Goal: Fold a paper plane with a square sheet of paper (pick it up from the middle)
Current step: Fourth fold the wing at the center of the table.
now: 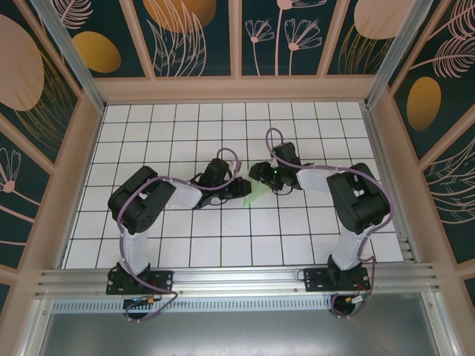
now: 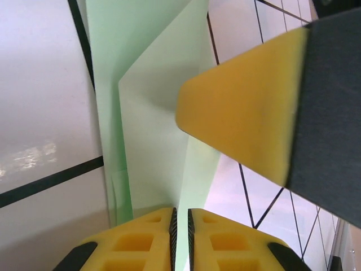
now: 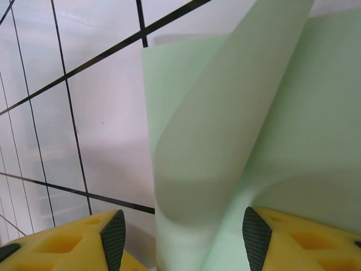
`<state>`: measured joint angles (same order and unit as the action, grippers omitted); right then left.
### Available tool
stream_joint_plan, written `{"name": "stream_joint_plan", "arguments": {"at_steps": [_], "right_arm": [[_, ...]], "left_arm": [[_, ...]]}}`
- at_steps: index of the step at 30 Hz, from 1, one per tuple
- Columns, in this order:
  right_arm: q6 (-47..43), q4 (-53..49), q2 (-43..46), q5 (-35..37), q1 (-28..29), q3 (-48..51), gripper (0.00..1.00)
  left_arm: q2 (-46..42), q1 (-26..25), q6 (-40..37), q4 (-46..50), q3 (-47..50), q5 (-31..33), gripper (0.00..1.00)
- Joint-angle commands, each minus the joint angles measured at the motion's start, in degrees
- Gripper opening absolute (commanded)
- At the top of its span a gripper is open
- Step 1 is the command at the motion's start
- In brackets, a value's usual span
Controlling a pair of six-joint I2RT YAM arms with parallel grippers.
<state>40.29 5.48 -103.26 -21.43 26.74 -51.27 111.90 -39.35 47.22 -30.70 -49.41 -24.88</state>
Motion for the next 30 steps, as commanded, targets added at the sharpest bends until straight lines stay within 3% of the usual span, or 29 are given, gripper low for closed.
{"name": "stream_joint_plan", "arguments": {"at_steps": [1, 14, 25, 30], "right_arm": [[-3.28, -4.38, -2.35, 2.34, -0.66, 3.83, 0.62], [-3.24, -7.84, -4.04, 5.63, -1.24, 3.07, 0.46], [-2.63, -14.71, -9.18, 10.06, -0.71, -0.46, 0.43], [-2.40, -16.57, -10.36, 11.56, -0.53, -1.46, 0.43]], "left_arm": [[1.22, 0.16, -0.90, 1.96, -1.22, 0.97, 0.18], [0.63, 0.22, -1.07, 2.44, -0.97, 1.62, 0.16], [-2.61, 0.32, 0.80, -0.45, 0.03, -0.52, 0.24], [-6.46, 1.24, 1.58, -2.19, 2.40, 1.60, 0.25]]}}
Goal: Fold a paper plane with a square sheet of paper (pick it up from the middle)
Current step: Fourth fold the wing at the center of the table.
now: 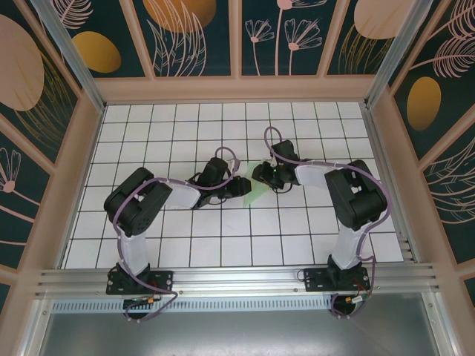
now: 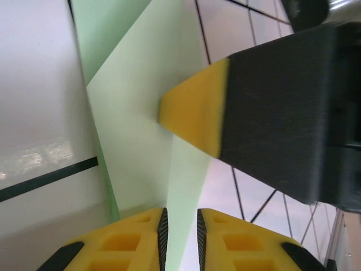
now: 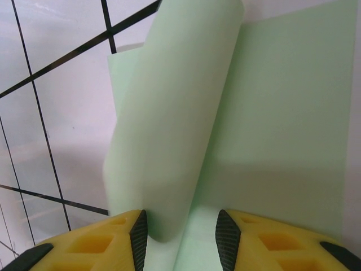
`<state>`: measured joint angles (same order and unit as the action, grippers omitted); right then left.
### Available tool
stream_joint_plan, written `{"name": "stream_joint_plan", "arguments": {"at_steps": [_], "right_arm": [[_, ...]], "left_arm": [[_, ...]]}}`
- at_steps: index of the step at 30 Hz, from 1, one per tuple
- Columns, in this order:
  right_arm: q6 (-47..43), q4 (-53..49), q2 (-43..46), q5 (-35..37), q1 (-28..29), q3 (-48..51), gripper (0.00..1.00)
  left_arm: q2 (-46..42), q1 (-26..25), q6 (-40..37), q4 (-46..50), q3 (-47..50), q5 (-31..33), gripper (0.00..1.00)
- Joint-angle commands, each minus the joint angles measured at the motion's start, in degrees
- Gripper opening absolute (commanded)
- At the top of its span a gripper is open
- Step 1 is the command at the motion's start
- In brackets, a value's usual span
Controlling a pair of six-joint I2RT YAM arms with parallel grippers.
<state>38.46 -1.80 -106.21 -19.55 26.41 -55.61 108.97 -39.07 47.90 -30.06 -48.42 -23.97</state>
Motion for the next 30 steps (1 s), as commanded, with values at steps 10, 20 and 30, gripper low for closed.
{"name": "stream_joint_plan", "arguments": {"at_steps": [10, 20, 30], "right_arm": [[0.24, -10.33, -8.23, 10.65, 0.04, 2.35, 0.42], [2.46, -7.71, -7.64, 9.32, 0.05, 3.90, 0.40], [4.47, -7.33, -8.05, 8.83, -0.02, 4.36, 0.38]], "left_arm": [[-5.03, 1.73, 2.13, -4.74, 2.63, 1.82, 0.25], [0.84, 1.66, 2.68, -4.48, -1.17, -3.97, 0.25], [3.98, 1.55, 2.63, -3.58, -3.14, -6.03, 0.24]]}}
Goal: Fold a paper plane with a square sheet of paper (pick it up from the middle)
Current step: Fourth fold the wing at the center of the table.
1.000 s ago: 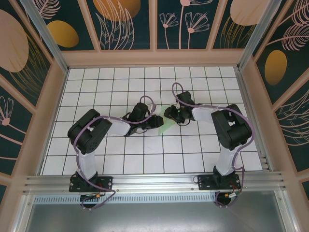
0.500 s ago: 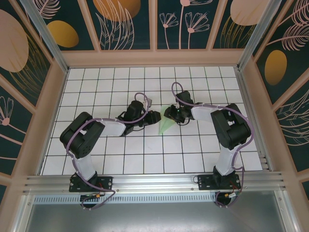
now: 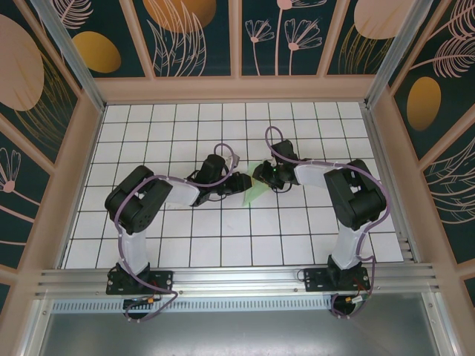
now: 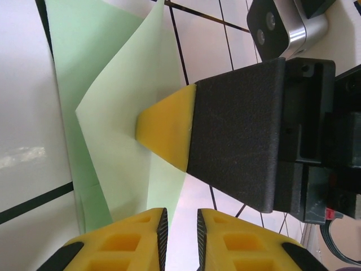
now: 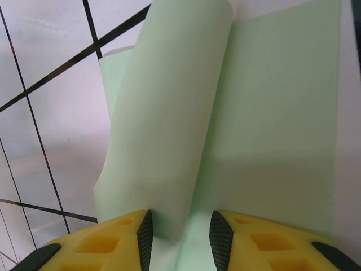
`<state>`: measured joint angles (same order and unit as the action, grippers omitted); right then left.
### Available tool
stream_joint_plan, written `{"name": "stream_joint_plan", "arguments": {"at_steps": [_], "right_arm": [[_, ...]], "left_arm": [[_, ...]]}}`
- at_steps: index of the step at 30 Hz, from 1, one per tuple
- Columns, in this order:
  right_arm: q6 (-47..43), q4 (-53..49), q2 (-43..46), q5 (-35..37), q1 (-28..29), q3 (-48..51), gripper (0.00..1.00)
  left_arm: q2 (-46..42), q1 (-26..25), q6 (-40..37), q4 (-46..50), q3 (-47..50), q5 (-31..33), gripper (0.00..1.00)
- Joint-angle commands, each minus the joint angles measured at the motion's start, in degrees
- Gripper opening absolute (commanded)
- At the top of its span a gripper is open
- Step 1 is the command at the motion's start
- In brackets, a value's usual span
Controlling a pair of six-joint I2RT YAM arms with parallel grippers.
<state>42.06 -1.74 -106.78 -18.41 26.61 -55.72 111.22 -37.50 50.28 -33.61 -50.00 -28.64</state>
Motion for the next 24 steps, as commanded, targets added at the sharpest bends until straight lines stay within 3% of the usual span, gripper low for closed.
{"name": "stream_joint_plan", "arguments": {"at_steps": [1, 24], "right_arm": [[0.84, -7.40, -7.57, 7.68, -0.23, 4.55, 0.37], [0.81, -8.64, -8.74, 8.31, -0.30, 4.43, 0.30]], "left_arm": [[1.87, 0.05, -0.13, 0.88, -1.85, -0.95, 0.23], [4.09, -0.03, -1.84, 5.37, -3.34, 3.35, 0.18]]}}
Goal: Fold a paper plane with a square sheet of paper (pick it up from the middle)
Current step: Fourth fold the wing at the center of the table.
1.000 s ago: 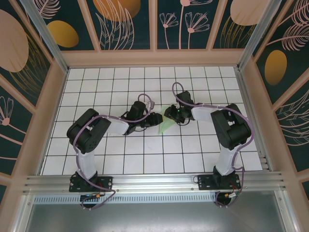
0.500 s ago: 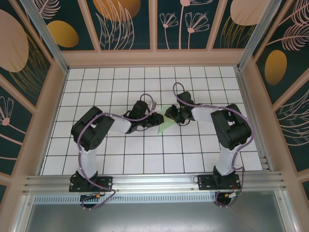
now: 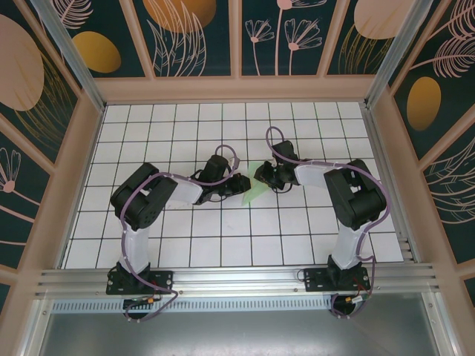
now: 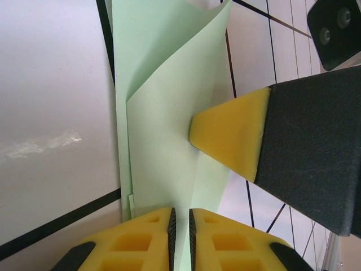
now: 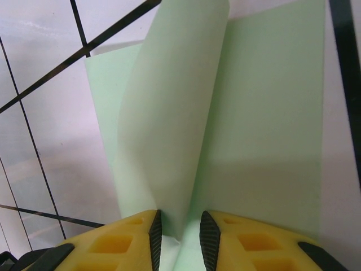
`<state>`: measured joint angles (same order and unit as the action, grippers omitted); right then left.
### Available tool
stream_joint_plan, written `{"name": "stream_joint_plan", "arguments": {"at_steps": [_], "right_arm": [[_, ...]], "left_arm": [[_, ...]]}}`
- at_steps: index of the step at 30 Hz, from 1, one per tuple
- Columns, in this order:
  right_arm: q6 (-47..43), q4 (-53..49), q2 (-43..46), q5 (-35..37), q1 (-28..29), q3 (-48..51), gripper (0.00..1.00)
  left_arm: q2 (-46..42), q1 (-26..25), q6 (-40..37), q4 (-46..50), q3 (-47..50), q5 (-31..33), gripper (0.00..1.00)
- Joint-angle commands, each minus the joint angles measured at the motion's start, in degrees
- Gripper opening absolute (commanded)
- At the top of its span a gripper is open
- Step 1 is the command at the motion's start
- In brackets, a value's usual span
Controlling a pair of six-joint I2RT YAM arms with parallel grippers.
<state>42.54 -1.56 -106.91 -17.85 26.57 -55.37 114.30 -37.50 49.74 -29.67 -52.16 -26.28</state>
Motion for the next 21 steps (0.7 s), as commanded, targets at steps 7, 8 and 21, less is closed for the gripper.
{"name": "stream_joint_plan", "arguments": {"at_steps": [7, 8, 21], "right_arm": [[0.07, -8.99, -8.98, 7.57, -0.17, 3.73, 0.30], [-0.03, -9.08, -9.01, 7.56, -0.17, 3.70, 0.30], [-0.37, -9.34, -9.84, 7.72, 0.21, 3.35, 0.30]], "left_arm": [[1.45, -0.03, -1.35, 2.75, -1.30, 1.57, 0.17], [1.47, 0.00, -1.44, 2.98, -1.38, 1.77, 0.17], [2.32, -0.03, -1.74, 5.40, -1.96, 2.46, 0.15]]}}
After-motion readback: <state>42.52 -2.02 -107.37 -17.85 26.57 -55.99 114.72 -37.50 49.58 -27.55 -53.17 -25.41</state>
